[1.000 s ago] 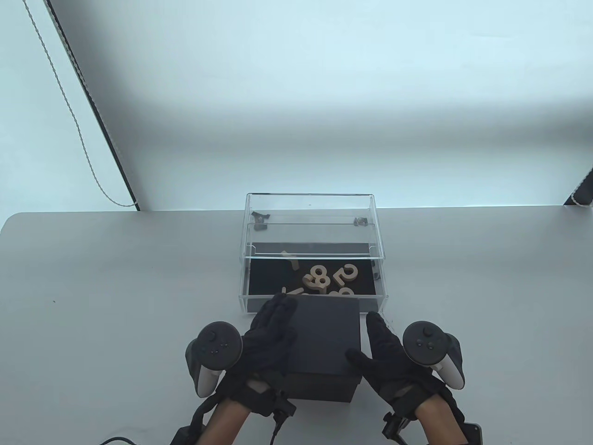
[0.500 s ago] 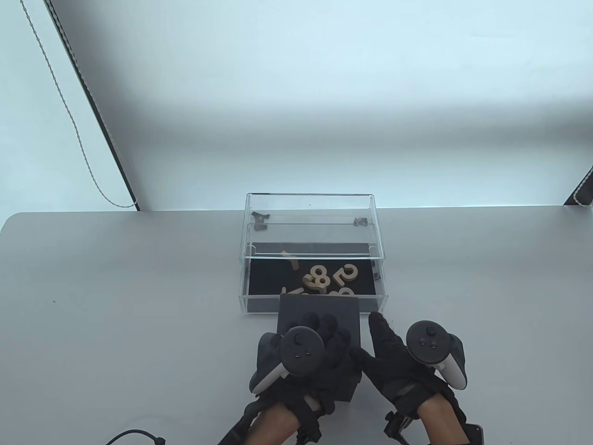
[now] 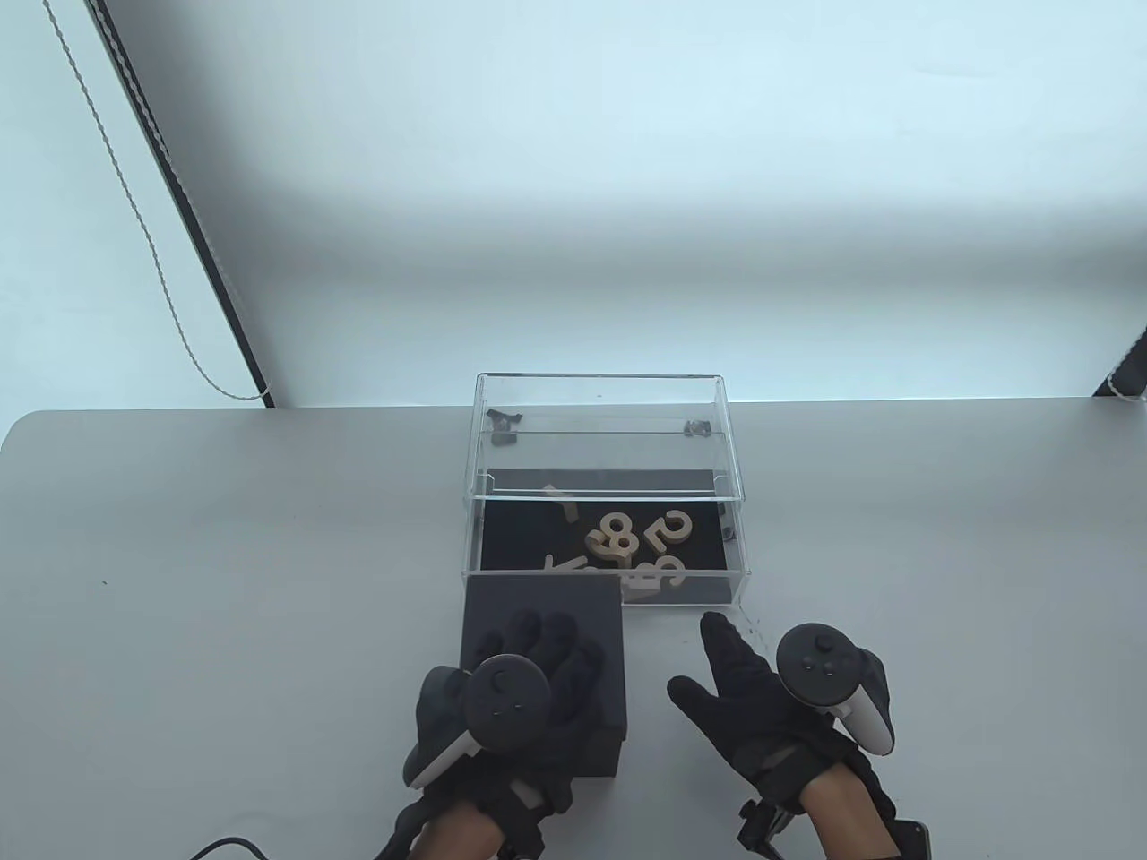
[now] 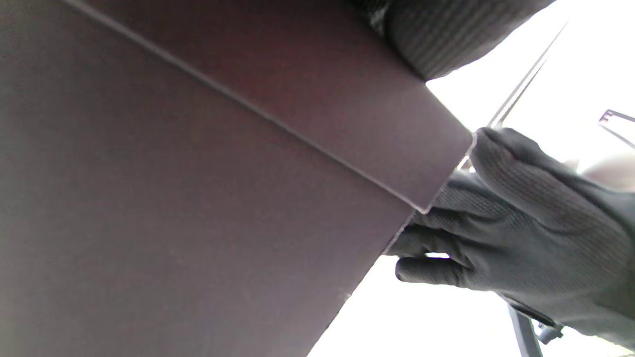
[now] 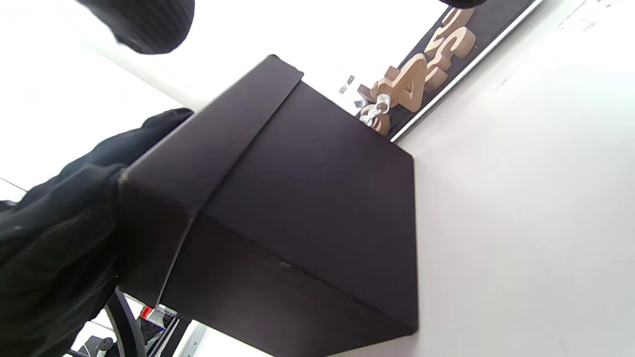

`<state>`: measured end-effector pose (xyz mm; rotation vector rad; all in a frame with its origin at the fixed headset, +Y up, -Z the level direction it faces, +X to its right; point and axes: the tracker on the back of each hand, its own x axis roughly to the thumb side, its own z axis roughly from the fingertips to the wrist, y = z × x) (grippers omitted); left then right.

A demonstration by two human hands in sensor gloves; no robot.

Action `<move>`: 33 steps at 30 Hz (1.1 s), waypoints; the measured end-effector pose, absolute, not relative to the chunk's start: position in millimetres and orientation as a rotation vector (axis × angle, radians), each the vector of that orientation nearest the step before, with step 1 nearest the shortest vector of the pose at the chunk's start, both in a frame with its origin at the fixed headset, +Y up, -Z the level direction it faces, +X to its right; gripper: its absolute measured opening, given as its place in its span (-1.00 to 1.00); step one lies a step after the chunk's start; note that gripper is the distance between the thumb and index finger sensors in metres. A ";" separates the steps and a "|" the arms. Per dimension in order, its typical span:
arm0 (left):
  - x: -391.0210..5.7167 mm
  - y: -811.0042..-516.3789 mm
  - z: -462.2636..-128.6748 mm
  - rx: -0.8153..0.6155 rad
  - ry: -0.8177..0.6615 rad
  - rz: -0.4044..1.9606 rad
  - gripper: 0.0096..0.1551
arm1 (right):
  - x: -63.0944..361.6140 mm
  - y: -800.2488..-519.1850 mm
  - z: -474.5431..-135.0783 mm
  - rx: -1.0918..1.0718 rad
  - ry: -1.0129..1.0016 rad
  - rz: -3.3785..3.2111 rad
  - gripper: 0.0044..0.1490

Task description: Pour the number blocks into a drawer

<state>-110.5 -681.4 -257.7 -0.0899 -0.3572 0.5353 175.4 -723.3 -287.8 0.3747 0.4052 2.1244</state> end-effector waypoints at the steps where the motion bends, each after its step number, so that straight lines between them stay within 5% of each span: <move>1: -116.3 -681.5 -256.7 -0.086 -0.348 0.538 -0.26 | 174.6 -724.1 -287.8 0.377 0.409 2.123 0.27; 15: -230.5 -683.6 -260.1 -0.070 -0.126 0.571 -0.26 | 163.7 -737.5 -287.6 0.397 0.489 2.083 0.19; 33: -271.2 -687.5 -324.9 0.086 -0.091 0.499 -0.26 | 155.1 -748.5 -288.9 0.418 0.574 2.057 0.16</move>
